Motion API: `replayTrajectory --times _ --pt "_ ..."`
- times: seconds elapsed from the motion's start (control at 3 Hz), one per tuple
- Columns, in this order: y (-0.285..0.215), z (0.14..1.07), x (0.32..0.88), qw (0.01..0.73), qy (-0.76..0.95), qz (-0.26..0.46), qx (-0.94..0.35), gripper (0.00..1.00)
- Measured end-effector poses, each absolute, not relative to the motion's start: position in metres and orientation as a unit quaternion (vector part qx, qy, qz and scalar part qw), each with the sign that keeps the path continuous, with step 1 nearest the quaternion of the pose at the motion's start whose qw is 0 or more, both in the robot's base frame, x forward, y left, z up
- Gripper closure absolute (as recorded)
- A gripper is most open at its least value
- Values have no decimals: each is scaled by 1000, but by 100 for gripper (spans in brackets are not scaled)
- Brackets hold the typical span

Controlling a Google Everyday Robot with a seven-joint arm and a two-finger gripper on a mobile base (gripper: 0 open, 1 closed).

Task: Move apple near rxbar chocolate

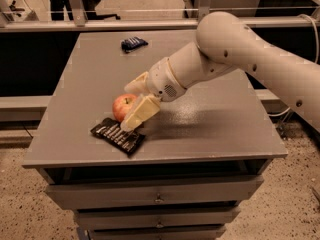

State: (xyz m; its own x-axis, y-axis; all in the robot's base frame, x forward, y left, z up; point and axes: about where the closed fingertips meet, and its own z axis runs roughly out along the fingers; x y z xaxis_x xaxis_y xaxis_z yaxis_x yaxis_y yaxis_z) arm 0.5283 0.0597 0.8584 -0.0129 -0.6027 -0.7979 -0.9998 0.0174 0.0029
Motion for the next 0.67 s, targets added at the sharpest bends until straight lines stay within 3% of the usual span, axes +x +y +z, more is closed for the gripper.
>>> replayTrajectory --times 0.67 --pt "38 893 543 352 642 286 -618 0"
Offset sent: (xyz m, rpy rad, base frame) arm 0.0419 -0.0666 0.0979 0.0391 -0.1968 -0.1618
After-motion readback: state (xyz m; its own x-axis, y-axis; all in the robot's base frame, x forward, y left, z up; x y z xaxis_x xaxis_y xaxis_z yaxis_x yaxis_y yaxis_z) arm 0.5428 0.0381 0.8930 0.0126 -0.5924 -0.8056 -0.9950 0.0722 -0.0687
